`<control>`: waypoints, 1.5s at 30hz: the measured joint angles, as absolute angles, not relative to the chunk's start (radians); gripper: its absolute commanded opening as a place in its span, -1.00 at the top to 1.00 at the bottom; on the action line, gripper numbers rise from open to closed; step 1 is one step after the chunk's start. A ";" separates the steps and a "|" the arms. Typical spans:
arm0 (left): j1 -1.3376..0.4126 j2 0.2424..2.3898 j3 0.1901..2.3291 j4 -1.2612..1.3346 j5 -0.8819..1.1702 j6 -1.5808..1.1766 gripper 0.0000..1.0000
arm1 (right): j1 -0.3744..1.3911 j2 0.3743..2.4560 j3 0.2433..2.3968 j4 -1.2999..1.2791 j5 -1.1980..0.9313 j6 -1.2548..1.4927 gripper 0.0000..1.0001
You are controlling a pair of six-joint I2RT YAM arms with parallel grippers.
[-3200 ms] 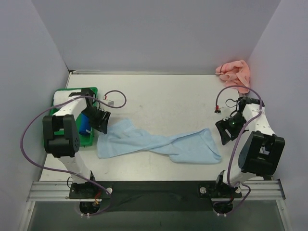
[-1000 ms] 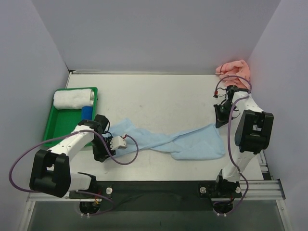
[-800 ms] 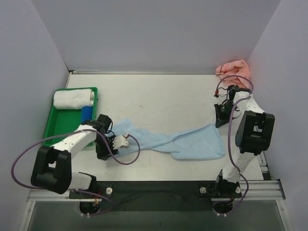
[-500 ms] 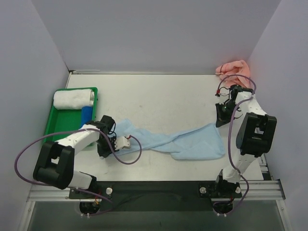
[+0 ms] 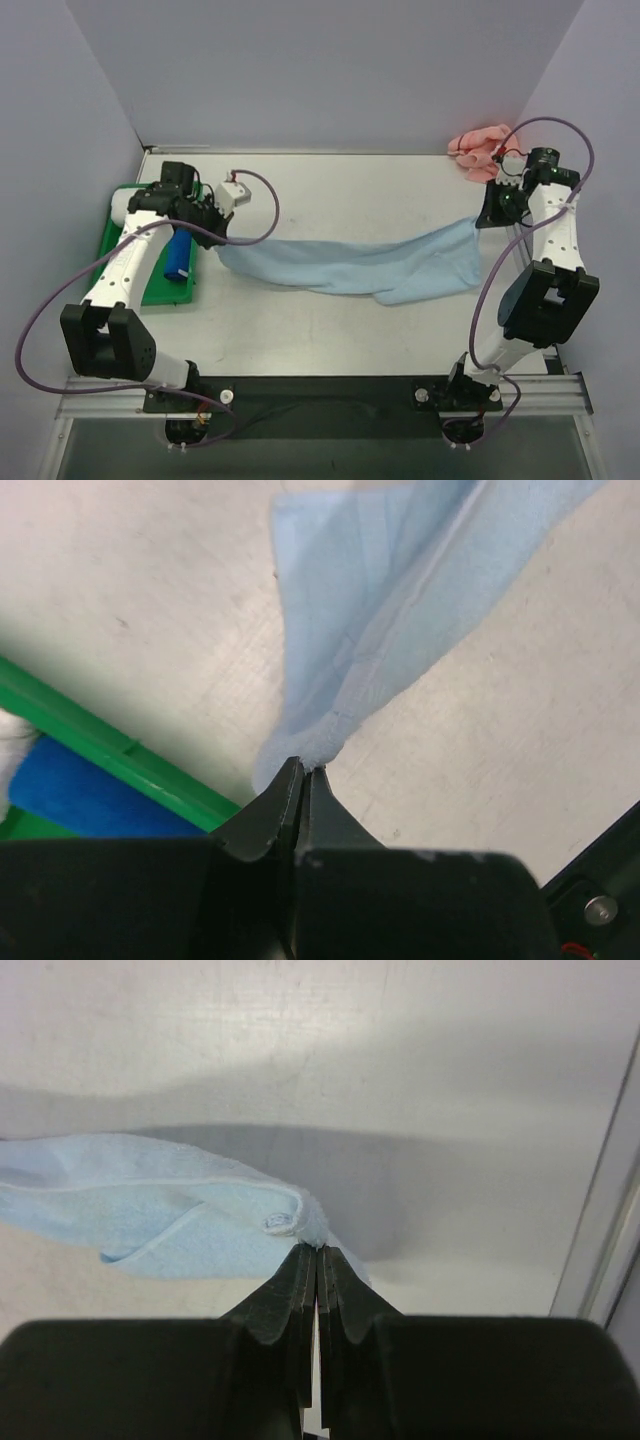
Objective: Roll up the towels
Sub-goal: Flatten the towel
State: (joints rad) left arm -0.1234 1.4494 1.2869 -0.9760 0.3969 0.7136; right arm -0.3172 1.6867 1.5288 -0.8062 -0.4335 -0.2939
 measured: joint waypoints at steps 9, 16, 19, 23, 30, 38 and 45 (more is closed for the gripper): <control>-0.014 1.365 1.452 -0.995 0.504 0.503 1.00 | -0.450 1.511 1.647 -0.814 -0.543 -0.266 1.00; 0.081 1.166 1.449 -1.034 0.591 0.386 1.00 | -0.590 1.236 1.559 -0.831 -0.659 -0.277 1.00; 0.082 1.033 1.442 -1.051 0.608 0.343 1.00 | -0.650 1.103 1.498 -0.842 -0.694 -0.296 1.00; 0.082 0.915 1.452 -1.069 0.607 0.277 1.00 | -0.713 1.015 1.479 -0.857 -0.734 -0.313 1.00; 0.082 0.998 1.542 -1.048 0.611 0.173 1.00 | -0.705 1.166 1.580 -0.838 -0.775 -0.285 1.00; 0.073 1.317 1.386 -0.882 0.604 0.099 1.00 | -0.476 1.543 1.515 -0.726 -0.653 -0.231 1.00; 0.019 1.642 1.344 -0.709 0.524 0.059 1.00 | -0.359 1.872 1.566 -0.644 -0.537 -0.178 1.00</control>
State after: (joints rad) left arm 0.0193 1.6417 1.3441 -0.7090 0.5240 0.0586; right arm -0.3588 1.8721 1.5661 -0.6437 -0.5369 -0.1780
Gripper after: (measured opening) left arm 0.027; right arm 0.024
